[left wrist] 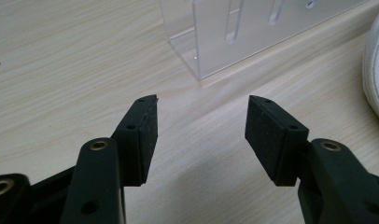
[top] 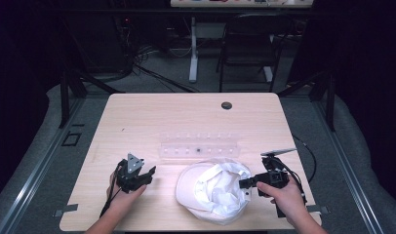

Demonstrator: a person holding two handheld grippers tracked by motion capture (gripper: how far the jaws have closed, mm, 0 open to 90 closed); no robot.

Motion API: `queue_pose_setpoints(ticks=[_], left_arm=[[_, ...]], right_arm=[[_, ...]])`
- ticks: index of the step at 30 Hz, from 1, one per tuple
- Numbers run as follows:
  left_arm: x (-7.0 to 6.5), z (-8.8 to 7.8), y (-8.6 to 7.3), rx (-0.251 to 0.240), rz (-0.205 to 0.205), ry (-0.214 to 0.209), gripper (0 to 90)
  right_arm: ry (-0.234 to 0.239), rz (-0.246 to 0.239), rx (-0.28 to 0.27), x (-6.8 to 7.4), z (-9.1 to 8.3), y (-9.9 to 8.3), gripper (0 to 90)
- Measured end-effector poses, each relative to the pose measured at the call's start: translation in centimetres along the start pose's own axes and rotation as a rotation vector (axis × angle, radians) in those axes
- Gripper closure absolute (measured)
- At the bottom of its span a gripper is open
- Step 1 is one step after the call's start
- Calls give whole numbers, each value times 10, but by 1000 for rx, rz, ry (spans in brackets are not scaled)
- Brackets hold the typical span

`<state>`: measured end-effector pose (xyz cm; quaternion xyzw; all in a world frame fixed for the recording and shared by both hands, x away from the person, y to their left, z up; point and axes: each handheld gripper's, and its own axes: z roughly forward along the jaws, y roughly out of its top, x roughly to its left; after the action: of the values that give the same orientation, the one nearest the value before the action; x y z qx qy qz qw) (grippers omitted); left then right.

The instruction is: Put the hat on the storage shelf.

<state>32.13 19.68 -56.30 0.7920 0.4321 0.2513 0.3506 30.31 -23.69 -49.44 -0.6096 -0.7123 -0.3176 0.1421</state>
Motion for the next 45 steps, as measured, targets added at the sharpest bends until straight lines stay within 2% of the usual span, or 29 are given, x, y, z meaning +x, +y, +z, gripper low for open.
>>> queue_pose_setpoints(ticks=[2,3,4,6,8,10,11,12,21,24,29,35,38,41,45], left_arm=[[0,0,0,0,0,1,444],[0,0,0,-1,1,1,444],[0,0,0,1,5,1,444],[0,0,0,0,4,0,444],[0,0,0,0,5,1,444],[0,0,0,0,5,1,444],[0,0,0,0,5,2,444],[0,0,0,-1,4,2,444],[-1,0,0,0,5,1,444],[-1,0,0,-1,7,1,444],[-2,0,0,0,5,0,444],[-2,1,-1,3,7,2,448],[-2,1,-1,8,10,-2,447],[-2,1,-1,8,12,-3,447],[-2,1,-1,7,10,-3,447]], right_arm=[[-15,-7,0,2,0,2,738],[-27,-16,-3,4,0,3,794],[-27,-16,-3,4,0,3,794],[-56,-34,-10,6,-1,5,819],[-69,-38,-21,7,0,5,823],[-90,-62,6,8,-1,7,826],[-103,-50,-12,11,0,8,827],[-107,-72,16,10,-2,9,828],[-217,-113,-4,21,-8,16,830],[-242,-110,-24,22,-13,19,830],[-273,-100,-12,24,-21,24,832],[-348,-120,-25,35,-31,30,833],[-359,-123,-24,37,-34,34,833],[-390,-130,-29,42,-39,40,833],[-398,-132,-25,46,-41,43,833]])
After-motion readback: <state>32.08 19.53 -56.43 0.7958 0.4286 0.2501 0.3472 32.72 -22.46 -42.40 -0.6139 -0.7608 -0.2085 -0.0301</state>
